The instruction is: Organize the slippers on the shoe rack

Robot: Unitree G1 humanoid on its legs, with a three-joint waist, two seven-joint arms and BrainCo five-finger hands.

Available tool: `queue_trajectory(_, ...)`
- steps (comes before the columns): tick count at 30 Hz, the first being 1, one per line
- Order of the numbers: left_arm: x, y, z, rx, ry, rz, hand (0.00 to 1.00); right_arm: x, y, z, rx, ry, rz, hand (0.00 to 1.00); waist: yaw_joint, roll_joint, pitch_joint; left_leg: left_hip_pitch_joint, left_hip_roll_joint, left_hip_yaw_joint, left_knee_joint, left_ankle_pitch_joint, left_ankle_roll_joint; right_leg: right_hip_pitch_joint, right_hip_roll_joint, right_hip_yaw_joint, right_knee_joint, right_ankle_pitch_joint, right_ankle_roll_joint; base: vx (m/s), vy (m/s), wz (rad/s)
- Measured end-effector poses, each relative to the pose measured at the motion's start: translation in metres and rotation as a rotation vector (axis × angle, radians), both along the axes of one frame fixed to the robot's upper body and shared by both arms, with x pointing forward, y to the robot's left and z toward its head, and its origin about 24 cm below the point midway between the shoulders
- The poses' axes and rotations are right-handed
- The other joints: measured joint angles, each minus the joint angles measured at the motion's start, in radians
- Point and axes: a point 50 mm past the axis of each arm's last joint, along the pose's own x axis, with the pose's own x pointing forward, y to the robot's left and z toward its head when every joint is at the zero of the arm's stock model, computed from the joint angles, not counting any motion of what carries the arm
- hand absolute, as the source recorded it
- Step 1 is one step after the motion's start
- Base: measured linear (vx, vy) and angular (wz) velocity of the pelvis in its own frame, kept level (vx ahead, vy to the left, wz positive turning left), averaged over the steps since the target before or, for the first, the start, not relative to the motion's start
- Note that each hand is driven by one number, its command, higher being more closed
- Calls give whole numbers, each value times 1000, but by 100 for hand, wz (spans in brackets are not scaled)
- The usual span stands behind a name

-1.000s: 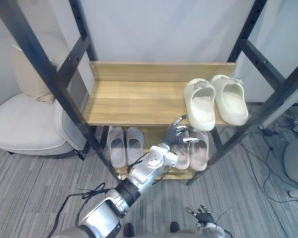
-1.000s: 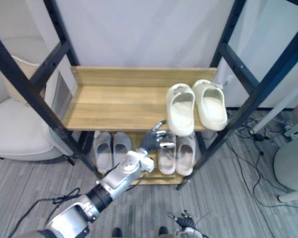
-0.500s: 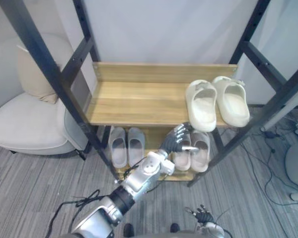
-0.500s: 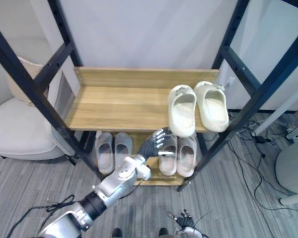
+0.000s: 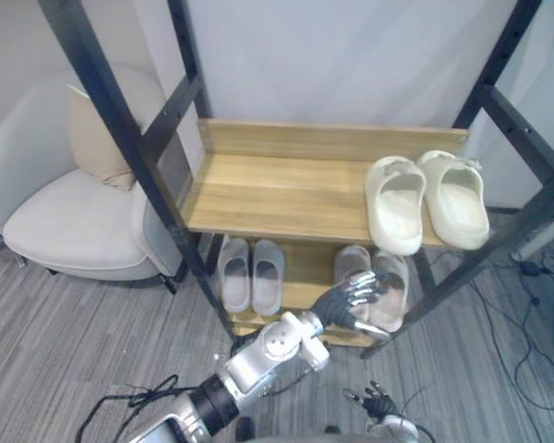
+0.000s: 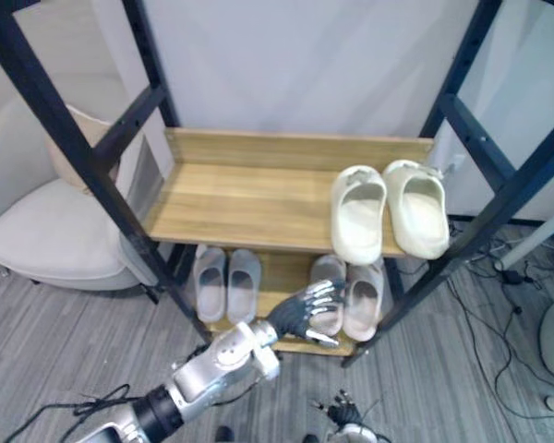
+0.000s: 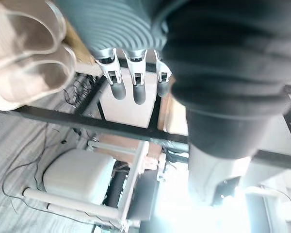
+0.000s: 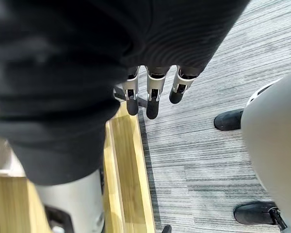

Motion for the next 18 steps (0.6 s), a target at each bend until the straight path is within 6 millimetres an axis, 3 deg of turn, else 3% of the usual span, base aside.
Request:
queue_trajectory(11,-15,-33,57,-186,-134,-139,0,-6,-2,-3,-7,25,-3,0,8,6,-34,-6,-2,3,0,0,1,-35,-13,22,62,-32,9,-7,-2,-1)
queue_trajectory(18,-18,-53,68,-200,-166,-169,0,-10,-4,-4,-16,41,-11,0,7,9,-43,-2,-1,6,0,0,1,-38,-13,27,71,-35,10,-6,-2,-1)
